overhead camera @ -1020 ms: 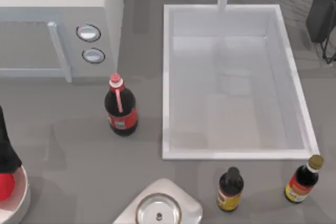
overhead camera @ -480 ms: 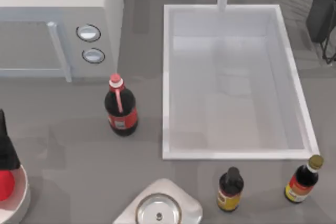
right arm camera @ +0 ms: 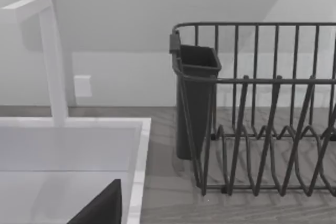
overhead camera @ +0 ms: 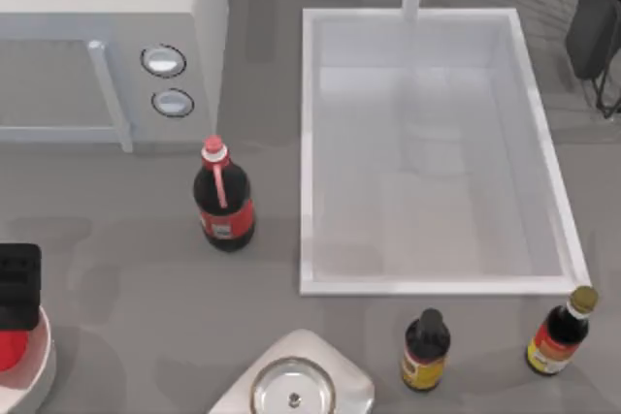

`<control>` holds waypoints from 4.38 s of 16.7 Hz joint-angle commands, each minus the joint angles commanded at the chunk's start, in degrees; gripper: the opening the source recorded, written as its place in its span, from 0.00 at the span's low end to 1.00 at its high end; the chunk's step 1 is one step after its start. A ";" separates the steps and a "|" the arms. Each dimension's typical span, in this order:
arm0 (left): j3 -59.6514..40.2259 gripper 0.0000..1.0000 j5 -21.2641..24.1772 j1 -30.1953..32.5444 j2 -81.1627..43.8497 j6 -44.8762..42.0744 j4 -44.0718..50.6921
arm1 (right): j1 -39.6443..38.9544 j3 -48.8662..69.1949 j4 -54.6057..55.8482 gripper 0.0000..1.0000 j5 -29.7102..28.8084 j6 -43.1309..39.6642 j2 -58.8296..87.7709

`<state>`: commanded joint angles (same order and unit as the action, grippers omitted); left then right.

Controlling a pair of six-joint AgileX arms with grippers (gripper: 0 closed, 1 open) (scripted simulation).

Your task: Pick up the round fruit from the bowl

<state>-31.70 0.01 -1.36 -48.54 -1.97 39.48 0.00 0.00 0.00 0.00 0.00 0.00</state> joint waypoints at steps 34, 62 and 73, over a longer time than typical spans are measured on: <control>-2.56 0.85 -0.01 -1.05 -42.42 -1.61 -6.17 | 0.00 0.00 0.00 1.00 0.00 0.00 0.00; -21.50 0.00 -0.60 -0.96 -34.43 -4.23 19.40 | 0.00 0.00 0.00 1.00 0.00 0.00 0.00; -61.01 0.00 -0.62 -0.19 -31.29 -3.36 60.80 | 0.00 0.00 0.00 1.00 0.00 0.00 0.00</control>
<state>-92.71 -0.61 -1.56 -79.83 -5.33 100.28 0.00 0.00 0.00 0.00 0.00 0.00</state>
